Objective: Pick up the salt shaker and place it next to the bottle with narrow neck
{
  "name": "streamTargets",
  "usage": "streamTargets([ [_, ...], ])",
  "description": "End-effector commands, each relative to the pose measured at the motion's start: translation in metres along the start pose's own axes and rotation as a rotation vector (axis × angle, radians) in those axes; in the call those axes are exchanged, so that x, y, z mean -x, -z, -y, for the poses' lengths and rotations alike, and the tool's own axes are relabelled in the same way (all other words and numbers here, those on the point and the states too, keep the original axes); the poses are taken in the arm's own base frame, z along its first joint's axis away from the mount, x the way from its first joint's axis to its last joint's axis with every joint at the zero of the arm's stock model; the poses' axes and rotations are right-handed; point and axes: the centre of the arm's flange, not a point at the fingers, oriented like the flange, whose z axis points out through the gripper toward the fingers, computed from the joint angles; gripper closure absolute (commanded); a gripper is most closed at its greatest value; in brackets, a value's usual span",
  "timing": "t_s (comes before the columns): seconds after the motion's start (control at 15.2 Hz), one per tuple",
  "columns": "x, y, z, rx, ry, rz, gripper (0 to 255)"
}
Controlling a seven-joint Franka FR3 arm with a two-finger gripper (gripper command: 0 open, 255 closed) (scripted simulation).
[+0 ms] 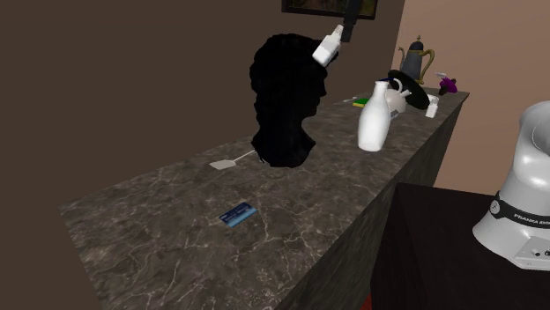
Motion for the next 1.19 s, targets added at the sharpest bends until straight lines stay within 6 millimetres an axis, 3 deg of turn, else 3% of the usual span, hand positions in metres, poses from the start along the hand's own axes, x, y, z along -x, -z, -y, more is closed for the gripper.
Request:
streamTargets([
  [0.0, 0.007, 0.002, -0.032, 0.002, -0.003, 0.005, 255],
  [0.79, 0.043, 0.006, -0.186, 0.002, -0.003, 0.005, 255],
  [0.86, 0.044, 0.006, -0.195, 0.002, -0.003, 0.005, 255],
  [1.12, 0.048, -0.015, -0.194, 0.002, -0.003, 0.005, 255],
])
